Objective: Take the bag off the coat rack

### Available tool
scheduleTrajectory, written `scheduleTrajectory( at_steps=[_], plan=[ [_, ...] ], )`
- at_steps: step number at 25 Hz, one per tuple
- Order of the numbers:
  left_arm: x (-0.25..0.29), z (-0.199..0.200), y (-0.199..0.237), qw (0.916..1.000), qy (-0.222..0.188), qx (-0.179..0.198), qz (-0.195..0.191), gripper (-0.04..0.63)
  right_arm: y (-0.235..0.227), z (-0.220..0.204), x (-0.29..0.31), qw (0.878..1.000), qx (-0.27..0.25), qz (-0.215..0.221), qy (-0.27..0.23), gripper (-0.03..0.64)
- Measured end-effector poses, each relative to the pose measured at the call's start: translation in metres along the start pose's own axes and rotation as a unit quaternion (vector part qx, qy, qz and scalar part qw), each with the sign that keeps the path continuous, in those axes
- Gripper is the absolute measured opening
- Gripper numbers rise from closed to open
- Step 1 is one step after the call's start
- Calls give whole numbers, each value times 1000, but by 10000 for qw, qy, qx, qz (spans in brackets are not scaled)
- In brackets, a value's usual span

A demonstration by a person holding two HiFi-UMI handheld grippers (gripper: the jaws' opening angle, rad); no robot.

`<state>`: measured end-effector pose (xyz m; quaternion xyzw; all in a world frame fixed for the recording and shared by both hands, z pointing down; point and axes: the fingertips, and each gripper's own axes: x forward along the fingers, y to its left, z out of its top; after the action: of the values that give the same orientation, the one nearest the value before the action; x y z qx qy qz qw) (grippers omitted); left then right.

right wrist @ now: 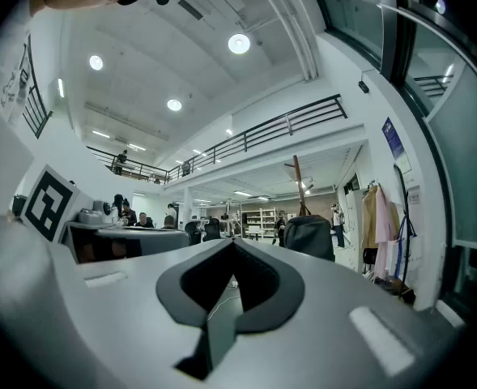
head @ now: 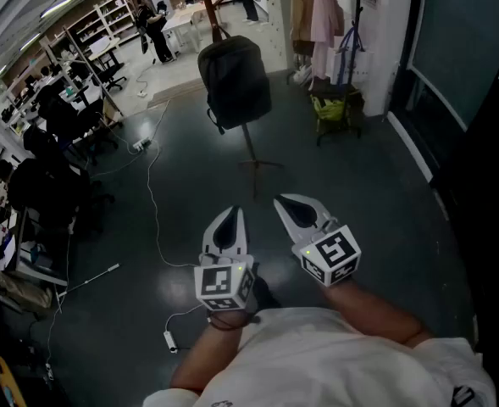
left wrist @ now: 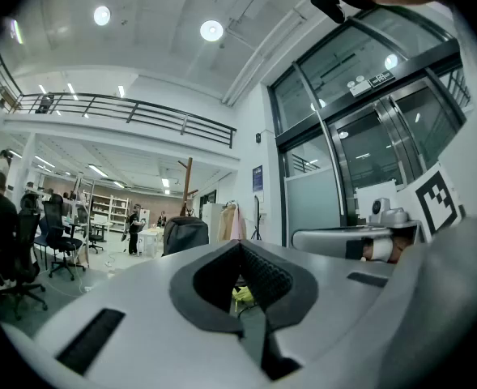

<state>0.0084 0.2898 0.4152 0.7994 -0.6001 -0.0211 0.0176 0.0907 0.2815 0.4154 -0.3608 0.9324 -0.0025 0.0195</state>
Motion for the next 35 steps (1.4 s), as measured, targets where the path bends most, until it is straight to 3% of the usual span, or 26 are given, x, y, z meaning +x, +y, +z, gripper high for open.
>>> scheduleTrajectory(
  at_steps=[17,24,35],
  plan=[
    [37,-7,45,9999,8,-155,-46,6,-9,-8,57,9999,128,70,-25,-11],
    [87,-11,98,9998,-1,-160,-118,6,-34,-16,125,10000,44,-65,-3,-8],
    [189,22,207,9976,59,-281,-622,6,-65,7,267,9994,184,-284,-45,-8]
  ],
)
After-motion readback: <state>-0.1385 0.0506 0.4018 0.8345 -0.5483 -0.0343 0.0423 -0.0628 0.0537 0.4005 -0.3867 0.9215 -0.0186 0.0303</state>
